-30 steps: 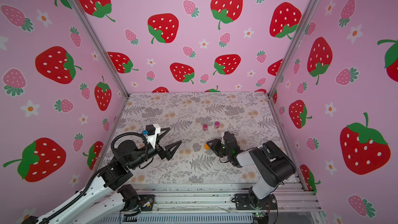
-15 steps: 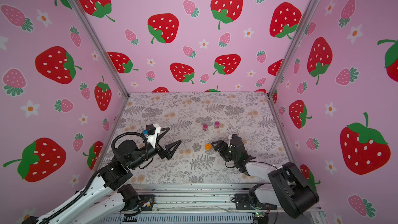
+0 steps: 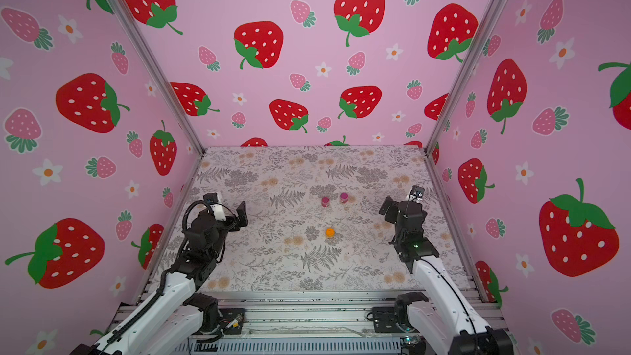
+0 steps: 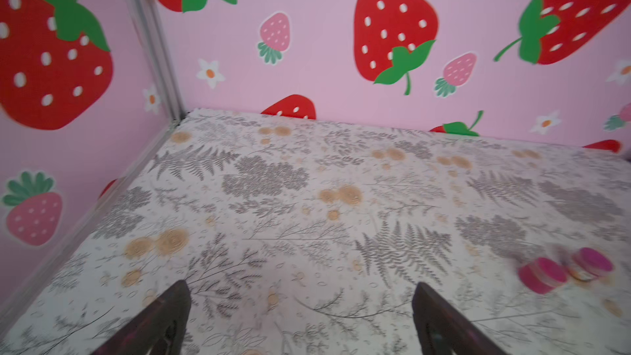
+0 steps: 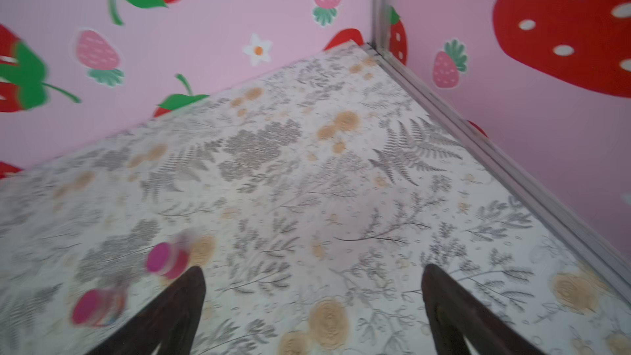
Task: Close the paint jar lid
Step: Reset both arms
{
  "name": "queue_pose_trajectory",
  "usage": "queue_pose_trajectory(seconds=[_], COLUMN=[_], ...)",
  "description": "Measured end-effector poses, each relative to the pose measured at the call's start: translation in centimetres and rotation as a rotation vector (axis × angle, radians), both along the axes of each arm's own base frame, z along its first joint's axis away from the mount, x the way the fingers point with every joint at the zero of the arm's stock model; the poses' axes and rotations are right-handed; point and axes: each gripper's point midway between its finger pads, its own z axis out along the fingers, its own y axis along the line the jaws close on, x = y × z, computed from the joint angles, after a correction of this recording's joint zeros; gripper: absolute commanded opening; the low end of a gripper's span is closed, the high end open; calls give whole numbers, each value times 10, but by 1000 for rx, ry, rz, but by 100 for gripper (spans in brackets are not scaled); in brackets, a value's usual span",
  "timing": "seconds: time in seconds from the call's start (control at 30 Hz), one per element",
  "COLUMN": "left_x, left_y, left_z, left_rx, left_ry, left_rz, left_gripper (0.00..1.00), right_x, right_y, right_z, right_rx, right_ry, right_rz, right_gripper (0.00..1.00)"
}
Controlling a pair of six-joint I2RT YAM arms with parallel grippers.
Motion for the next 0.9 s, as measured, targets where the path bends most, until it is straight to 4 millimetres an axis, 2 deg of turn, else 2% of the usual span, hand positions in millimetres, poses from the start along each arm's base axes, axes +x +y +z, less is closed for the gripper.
queue_pose_trajectory(seconds=[0.03, 0.1, 0.17, 0.23, 0.33, 0.4, 0.47, 0.53, 0.63, 0.9], left_x=[-2, -5, -3, 3, 17, 35, 53, 71, 80, 80], left_y=[11, 25, 35, 41, 43, 42, 39, 41, 45, 41], left_z=[-15, -40, -63, -84, -104, -116, -124, -111, -94, -95], left_rx=[21, 41, 56, 56, 27, 15, -3, -26, -44, -64], left_ry=[16, 62, 107, 154, 186, 206, 244, 205, 155, 160], left_rz=[32, 73, 97, 101, 80, 56, 30, 16, 14, -10], left_gripper=[99, 99, 99, 99, 99, 99, 99, 99, 99, 99], right_x=[1, 0, 0, 9, 36, 45, 52, 58, 61, 63], right_y=[-16, -35, -35, -29, -21, -16, -14, -12, -12, -11], right_z=[-22, -58, -86, -100, -101, -105, -97, -89, -82, -80], right_rx=[-11, -24, -31, -46, -66, -74, -85, -93, -101, -108], right_ry=[46, 103, 138, 156, 93, 99, 63, 36, 8, 2], right_rz=[-41, -84, -59, -2, 62, 95, 108, 121, 127, 133], right_gripper=[99, 99, 99, 99, 99, 99, 99, 99, 99, 99])
